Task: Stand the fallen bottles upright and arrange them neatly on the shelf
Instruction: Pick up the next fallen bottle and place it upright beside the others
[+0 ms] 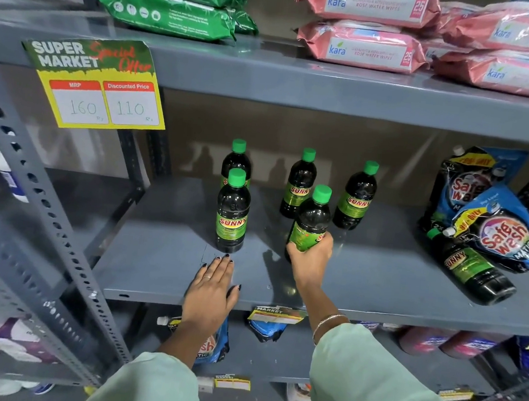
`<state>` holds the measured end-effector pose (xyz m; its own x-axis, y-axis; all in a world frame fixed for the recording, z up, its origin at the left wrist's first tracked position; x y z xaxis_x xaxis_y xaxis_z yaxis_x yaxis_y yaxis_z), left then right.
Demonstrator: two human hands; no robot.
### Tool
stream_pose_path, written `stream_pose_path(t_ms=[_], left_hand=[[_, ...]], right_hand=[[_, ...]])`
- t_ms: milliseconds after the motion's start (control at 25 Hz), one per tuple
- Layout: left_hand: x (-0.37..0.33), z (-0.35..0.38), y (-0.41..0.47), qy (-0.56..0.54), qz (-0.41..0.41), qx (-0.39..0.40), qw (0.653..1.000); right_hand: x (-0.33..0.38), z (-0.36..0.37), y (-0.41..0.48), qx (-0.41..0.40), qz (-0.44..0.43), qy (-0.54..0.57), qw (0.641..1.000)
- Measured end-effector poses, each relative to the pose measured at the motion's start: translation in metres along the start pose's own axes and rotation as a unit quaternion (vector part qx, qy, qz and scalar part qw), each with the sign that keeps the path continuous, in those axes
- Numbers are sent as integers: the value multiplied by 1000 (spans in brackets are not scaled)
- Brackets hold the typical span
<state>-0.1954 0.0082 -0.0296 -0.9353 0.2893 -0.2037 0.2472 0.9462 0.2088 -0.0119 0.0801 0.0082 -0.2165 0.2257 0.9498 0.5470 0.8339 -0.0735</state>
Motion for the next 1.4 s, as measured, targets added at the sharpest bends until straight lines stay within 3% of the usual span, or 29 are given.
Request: stream_pose_path(t_ms=[480,760,1080,1400], left_hand=[[5,-2,-5,31,-14,-14,999],[19,-3,-11,41,-43,-1,998],[21,0,-11,36,-44,0,998],[22,1,-11,35,-41,-4,999]], right_hand=[[-1,-3,3,-9,-34,-62,997],[2,1,1,26,10,-6,1000],[-2,5,-2,30,-6,8,1000],[-2,4,0,-5,-10,-18,1000]])
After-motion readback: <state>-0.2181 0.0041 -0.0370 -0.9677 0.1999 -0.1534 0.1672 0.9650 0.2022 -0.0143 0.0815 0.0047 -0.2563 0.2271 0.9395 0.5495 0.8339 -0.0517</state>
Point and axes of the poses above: each hand's wrist, its own y-axis towards the middle knuckle, its own z-axis out of the palm, x = y × z, the point moved 1 cm from there along y, towards the middle knuckle, and after that the axes turned 12 degrees about z, right-handed, at the moved point
